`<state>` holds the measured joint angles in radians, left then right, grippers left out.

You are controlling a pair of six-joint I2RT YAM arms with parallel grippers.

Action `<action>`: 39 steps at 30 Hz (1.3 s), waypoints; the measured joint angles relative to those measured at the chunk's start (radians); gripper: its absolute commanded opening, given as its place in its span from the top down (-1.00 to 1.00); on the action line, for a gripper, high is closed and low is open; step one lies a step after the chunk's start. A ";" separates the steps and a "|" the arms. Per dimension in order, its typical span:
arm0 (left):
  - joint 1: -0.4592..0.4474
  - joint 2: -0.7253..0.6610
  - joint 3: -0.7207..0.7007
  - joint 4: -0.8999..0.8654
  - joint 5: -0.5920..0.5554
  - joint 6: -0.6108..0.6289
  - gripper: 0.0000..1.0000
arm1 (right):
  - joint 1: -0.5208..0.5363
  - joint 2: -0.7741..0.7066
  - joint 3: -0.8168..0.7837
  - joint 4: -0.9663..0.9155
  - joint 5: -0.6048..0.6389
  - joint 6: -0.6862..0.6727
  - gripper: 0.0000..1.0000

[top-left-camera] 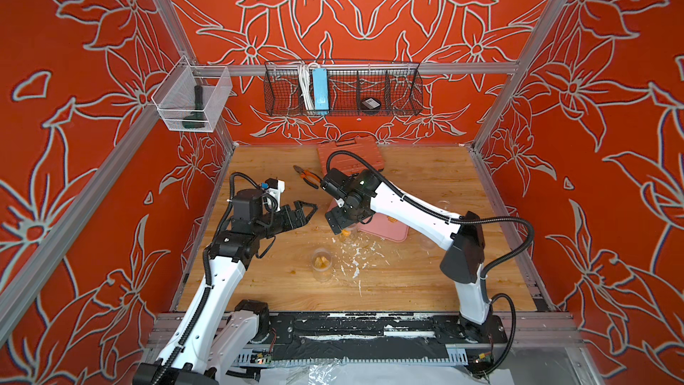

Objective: Pour the cookies out of the jar
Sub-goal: Pick up the jar from the center of the board.

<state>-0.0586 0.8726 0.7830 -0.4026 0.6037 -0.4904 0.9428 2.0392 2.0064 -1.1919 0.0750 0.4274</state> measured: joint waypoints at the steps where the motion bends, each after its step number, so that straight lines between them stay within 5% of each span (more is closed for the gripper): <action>1: 0.000 0.000 0.000 0.000 0.000 0.000 -0.96 | 0.000 0.009 0.004 -0.005 0.002 0.000 -0.93; 39: 0.000 0.000 0.000 0.000 0.011 0.000 -0.96 | -0.080 0.065 -0.046 0.034 -0.081 0.000 -0.74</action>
<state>-0.0586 0.8726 0.7830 -0.4023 0.6144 -0.4900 0.8631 2.1044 1.9606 -1.1584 -0.0059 0.4278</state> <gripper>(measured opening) 0.982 0.874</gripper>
